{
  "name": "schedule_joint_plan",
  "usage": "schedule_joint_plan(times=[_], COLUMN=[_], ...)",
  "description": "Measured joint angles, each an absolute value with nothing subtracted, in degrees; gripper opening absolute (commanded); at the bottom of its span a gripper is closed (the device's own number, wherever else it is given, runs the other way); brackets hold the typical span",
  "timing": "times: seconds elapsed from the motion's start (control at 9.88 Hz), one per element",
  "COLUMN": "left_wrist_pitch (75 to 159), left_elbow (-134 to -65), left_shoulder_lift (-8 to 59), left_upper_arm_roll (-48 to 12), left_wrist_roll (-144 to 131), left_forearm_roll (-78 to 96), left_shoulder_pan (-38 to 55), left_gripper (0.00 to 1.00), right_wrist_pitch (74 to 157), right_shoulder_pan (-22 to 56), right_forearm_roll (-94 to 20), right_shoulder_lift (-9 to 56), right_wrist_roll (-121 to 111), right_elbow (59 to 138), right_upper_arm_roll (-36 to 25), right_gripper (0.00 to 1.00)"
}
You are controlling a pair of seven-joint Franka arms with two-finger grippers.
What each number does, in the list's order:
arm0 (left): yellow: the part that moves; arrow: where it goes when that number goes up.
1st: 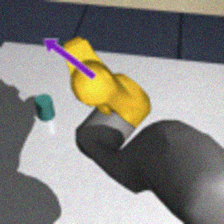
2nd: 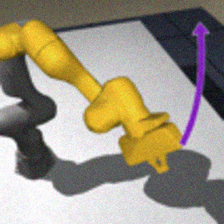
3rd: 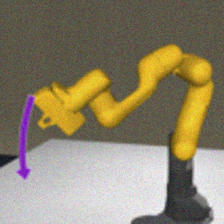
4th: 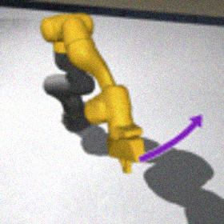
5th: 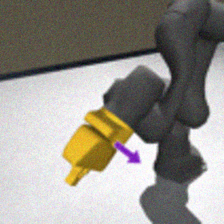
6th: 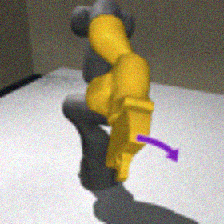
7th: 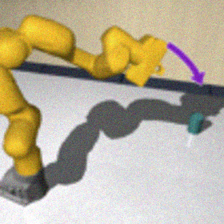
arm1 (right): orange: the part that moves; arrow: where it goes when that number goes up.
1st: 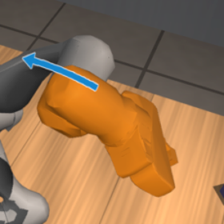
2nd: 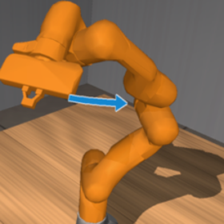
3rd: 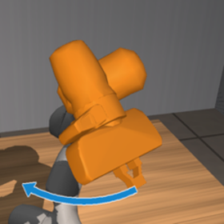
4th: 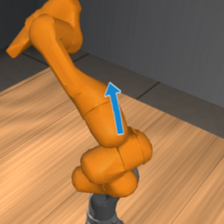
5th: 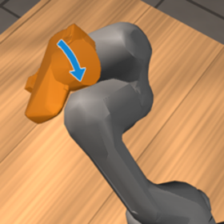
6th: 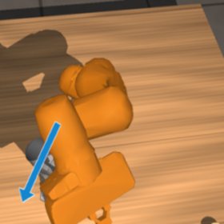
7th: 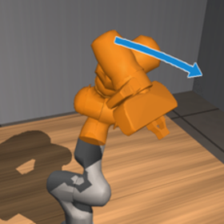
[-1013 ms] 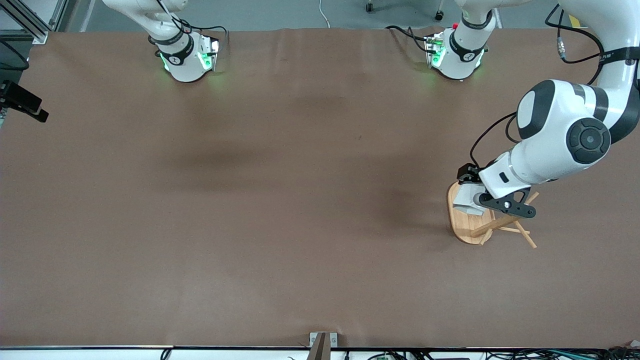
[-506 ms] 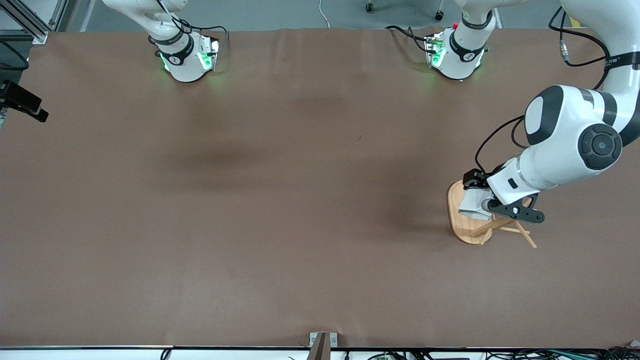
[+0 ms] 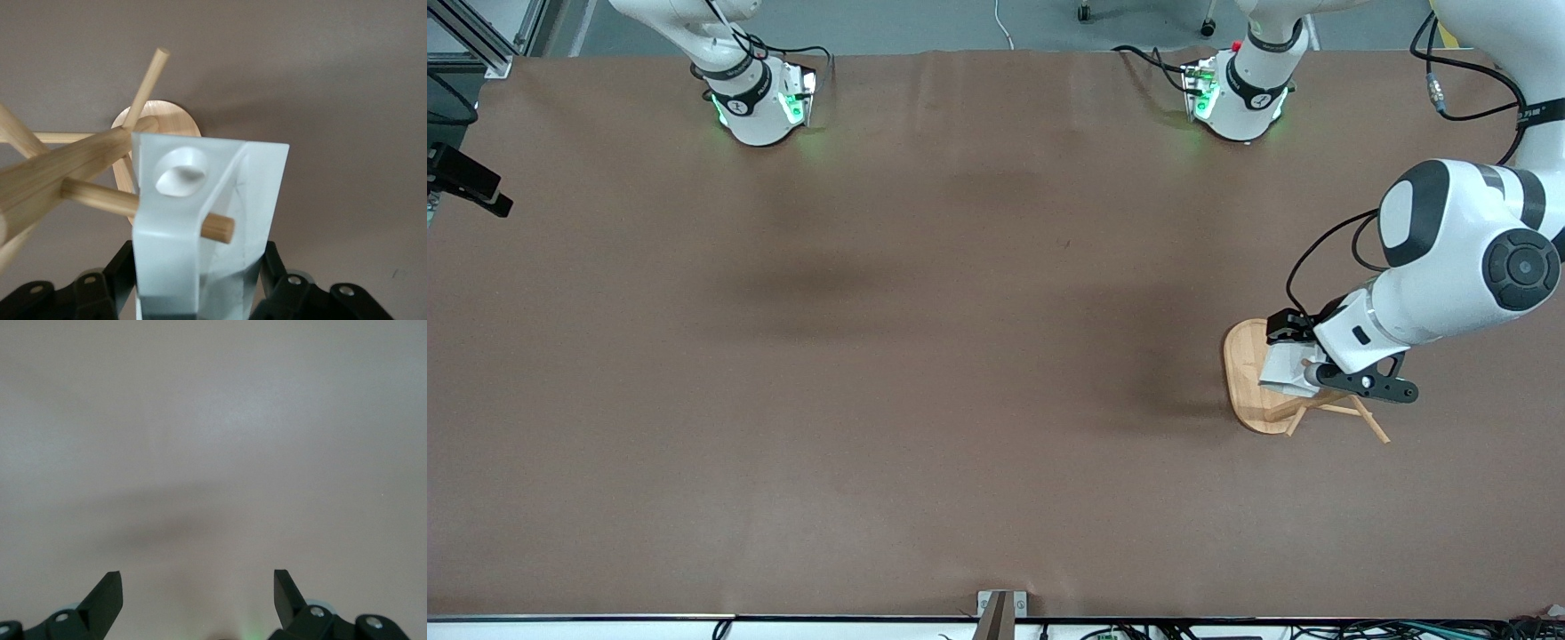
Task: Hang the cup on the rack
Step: 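Lower the cup's handle hole onto a rack peg with the left gripper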
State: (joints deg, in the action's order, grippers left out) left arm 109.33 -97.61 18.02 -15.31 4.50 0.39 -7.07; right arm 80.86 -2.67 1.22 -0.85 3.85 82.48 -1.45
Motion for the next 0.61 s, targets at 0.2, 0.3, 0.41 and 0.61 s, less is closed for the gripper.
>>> schedule_joint_plan(times=[0.2,0.3,0.41,0.61], left_wrist_pitch=[109.66,110.3,110.61,110.86], left_elbow=[-97.6,-97.6,-97.6,-97.41], left_shoulder_lift=[18.3,18.37,18.41,18.41], left_upper_arm_roll=[-15.02,-15.02,-15.02,-15.05], left_wrist_roll=[4.5,4.5,4.51,4.54], left_forearm_roll=[0.4,0.4,0.4,0.42], left_shoulder_pan=[-7.08,-7.08,-7.08,-6.79], left_gripper=[0.6,1.0,1.0,1.0], right_wrist_pitch=[80.83,80.82,80.78,80.66], right_shoulder_pan=[-2.67,-2.67,-2.67,-2.67], right_forearm_roll=[1.22,1.22,1.22,1.22], right_shoulder_lift=[-0.85,-0.84,-0.84,-0.83], right_wrist_roll=[3.85,3.85,3.85,3.85], right_elbow=[82.48,82.48,82.48,82.48], right_upper_arm_roll=[-1.45,-1.45,-1.45,-1.45], right_gripper=[1.0,1.0,1.0,1.0])
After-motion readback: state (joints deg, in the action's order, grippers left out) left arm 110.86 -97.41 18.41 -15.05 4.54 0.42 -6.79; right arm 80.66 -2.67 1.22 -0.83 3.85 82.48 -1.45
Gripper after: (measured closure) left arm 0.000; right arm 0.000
